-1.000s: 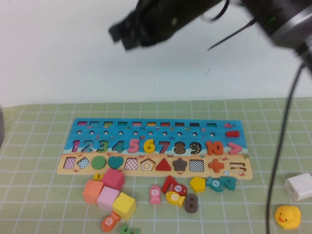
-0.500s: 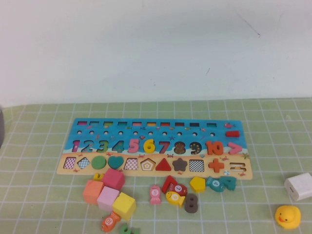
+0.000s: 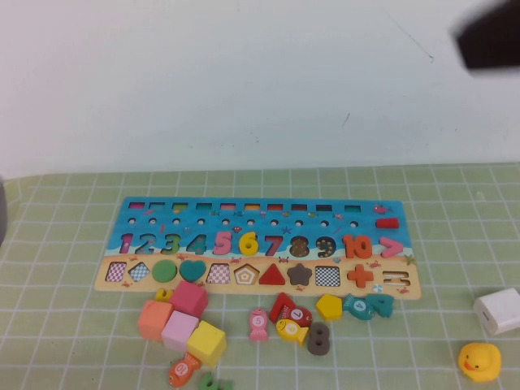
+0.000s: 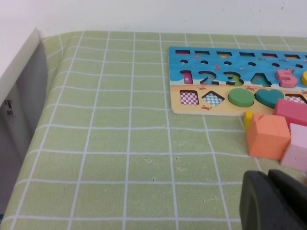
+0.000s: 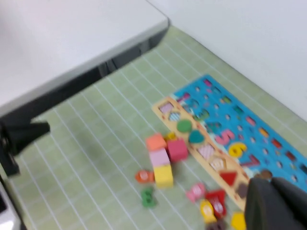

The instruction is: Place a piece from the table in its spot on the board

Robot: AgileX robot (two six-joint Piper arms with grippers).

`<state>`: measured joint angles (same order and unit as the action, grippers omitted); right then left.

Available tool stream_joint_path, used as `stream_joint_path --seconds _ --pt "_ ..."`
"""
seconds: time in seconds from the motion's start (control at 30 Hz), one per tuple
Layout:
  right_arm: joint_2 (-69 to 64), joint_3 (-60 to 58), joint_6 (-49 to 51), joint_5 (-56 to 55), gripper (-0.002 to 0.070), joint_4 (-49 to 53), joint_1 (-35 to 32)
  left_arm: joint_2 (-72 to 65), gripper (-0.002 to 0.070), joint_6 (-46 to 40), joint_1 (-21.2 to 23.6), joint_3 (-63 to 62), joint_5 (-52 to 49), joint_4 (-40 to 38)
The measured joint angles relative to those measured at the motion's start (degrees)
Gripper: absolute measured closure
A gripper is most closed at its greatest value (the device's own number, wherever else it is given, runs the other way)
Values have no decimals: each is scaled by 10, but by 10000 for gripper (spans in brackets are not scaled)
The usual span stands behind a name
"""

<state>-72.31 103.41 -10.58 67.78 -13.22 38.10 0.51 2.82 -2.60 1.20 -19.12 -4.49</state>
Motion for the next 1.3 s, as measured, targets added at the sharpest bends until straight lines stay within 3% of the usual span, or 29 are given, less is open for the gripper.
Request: stream_joint_path --seconds 0.33,0.6,0.83,1.07,1.3 --pt "242 -353 1 -97 678 63 0 0 676 -1 0 0 0 0" --pt "351 -518 18 -39 678 109 0 0 676 -1 0 0 0 0" --pt "468 -691 -25 -251 678 167 0 0 676 -1 0 0 0 0" --pt "576 -830 52 -392 678 252 -3 0 676 -1 0 0 0 0" --pt "657 -933 106 -409 678 260 -130 0 676 -1 0 0 0 0"
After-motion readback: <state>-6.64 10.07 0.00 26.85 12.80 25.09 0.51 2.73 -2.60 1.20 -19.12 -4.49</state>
